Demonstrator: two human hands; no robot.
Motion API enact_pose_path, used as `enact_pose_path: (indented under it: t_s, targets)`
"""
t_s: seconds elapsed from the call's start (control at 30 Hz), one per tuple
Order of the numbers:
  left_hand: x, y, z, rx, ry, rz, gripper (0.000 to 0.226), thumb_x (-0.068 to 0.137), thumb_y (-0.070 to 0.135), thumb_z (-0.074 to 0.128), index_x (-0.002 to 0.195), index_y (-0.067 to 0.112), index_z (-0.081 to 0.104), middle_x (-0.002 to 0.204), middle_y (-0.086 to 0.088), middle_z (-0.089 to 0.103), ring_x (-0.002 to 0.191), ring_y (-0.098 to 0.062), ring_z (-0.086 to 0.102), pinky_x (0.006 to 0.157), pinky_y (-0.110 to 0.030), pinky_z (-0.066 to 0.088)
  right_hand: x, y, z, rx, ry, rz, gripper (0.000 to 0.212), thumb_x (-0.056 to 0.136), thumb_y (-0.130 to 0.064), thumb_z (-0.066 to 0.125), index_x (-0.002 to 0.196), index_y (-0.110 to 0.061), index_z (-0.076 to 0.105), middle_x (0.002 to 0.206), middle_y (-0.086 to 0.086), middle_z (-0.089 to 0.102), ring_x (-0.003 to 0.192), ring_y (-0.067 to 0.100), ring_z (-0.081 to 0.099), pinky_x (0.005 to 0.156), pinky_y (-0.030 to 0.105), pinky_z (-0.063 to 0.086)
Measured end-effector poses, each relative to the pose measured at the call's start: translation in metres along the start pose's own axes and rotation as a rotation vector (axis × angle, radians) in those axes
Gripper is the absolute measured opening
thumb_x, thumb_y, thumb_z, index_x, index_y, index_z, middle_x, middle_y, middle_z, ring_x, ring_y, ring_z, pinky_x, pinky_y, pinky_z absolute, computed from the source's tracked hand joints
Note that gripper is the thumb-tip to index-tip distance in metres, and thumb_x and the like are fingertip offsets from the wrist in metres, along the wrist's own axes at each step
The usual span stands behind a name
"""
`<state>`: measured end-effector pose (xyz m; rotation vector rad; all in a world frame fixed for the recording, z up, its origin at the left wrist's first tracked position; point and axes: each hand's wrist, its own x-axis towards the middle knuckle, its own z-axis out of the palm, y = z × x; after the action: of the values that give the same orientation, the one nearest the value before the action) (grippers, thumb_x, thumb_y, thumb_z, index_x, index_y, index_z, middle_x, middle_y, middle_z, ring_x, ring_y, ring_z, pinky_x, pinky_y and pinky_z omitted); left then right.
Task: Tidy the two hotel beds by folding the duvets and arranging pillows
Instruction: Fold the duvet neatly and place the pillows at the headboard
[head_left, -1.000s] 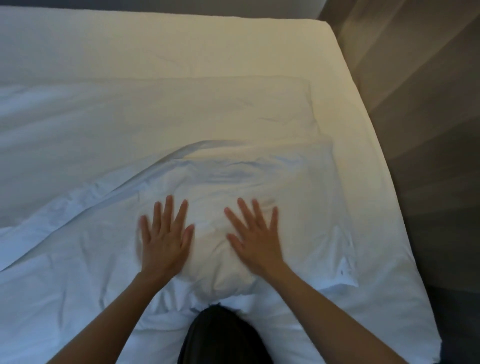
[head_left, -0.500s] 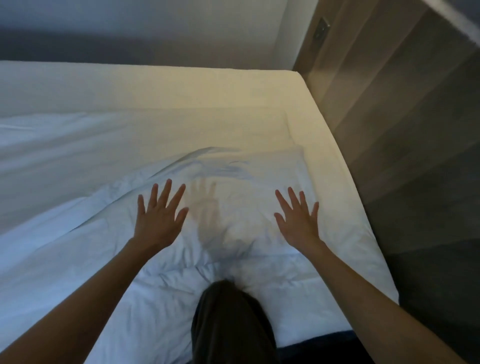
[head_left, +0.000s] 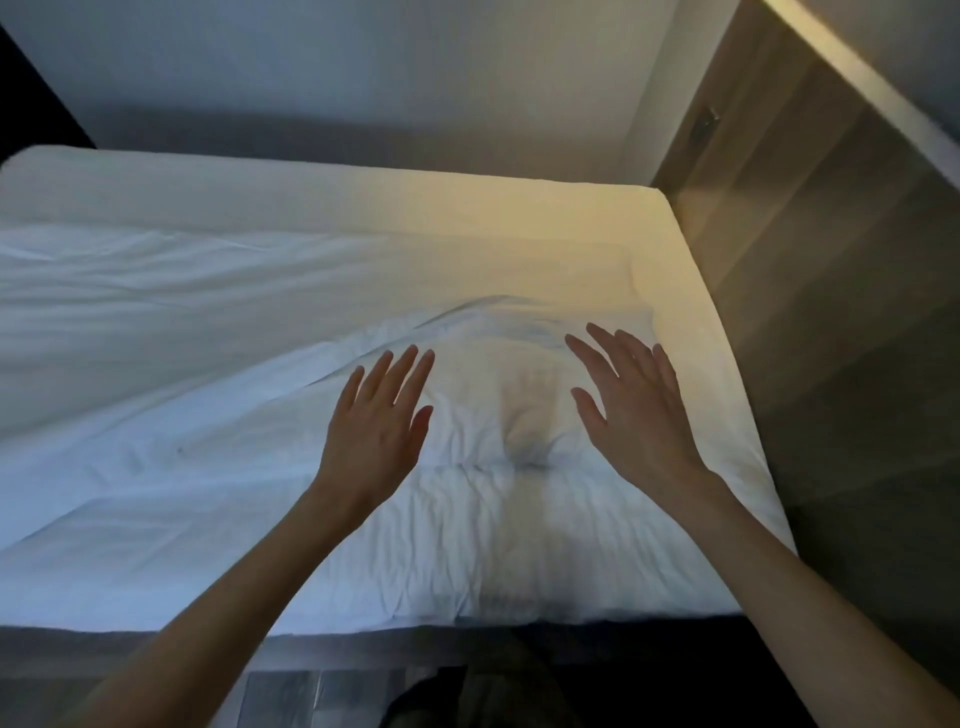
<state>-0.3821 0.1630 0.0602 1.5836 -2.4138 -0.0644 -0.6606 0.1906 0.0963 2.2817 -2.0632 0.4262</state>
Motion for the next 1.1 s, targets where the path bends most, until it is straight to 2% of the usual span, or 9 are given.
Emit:
enact_pose_path:
  t_s: [0.2,0.37,0.57,0.83,0.97,1.1]
  targets:
    - [-0.063,0.006,-0.035,0.070,0.072,-0.145,0.055,0.098,0.031,0.046,0.149,0.014,0.034,0.151,-0.011,0.038,0.139,-0.033,0.036,0.111,-0.050,0.031,-0.011,-0.037,-0.012,0.111,-0.028,-0.070,0.050,0.097,-0.025,0.052,0.146,-0.021,0.041,0.153,0.002,0.036,0.140,0.027,0.033,0.117,0.051,0.019]
    - [-0.127,0.001,-0.068,0.149,0.094,-0.290,0.056,0.097,0.033,0.046,0.149,0.014,0.034,0.152,-0.011,0.037,0.140,-0.033,0.034,0.112,-0.053,0.030,-0.028,-0.083,-0.026,0.177,-0.084,-0.210,0.050,0.099,-0.027,0.048,0.148,-0.022,0.037,0.156,0.001,0.031,0.143,0.023,0.027,0.119,0.049,0.013]
    - [-0.191,-0.010,-0.101,0.229,0.098,-0.427,0.055,0.099,0.037,0.037,0.150,0.016,0.033,0.152,-0.010,0.037,0.141,-0.031,0.034,0.112,-0.052,0.030,-0.053,-0.150,-0.032,0.242,-0.093,-0.415,0.050,0.097,-0.025,0.052,0.145,-0.021,0.042,0.153,0.005,0.036,0.141,0.027,0.032,0.118,0.051,0.017]
    - [-0.276,-0.050,-0.142,0.285,0.168,-0.600,0.056,0.096,0.033,0.044,0.148,0.013,0.037,0.150,-0.011,0.041,0.139,-0.032,0.037,0.111,-0.054,0.032,-0.081,-0.268,-0.023,0.278,-0.175,-0.640,0.050,0.100,-0.027,0.048,0.148,-0.025,0.036,0.157,0.001,0.028,0.145,0.025,0.023,0.120,0.048,0.011]
    - [-0.338,-0.088,-0.161,0.313,0.211,-0.664,0.056,0.096,0.031,0.050,0.147,0.013,0.038,0.150,-0.010,0.041,0.139,-0.032,0.038,0.110,-0.053,0.031,-0.099,-0.339,-0.017,0.268,-0.170,-0.697,0.050,0.098,-0.026,0.050,0.147,-0.024,0.038,0.156,0.002,0.031,0.143,0.026,0.027,0.119,0.050,0.015]
    - [-0.406,-0.140,-0.186,0.324,0.233,-0.709,0.056,0.095,0.029,0.054,0.146,0.011,0.040,0.148,-0.012,0.043,0.137,-0.034,0.039,0.108,-0.055,0.034,-0.122,-0.417,-0.009,0.276,-0.149,-0.696,0.050,0.096,-0.023,0.055,0.144,-0.020,0.042,0.152,0.005,0.037,0.138,0.030,0.035,0.114,0.052,0.027]
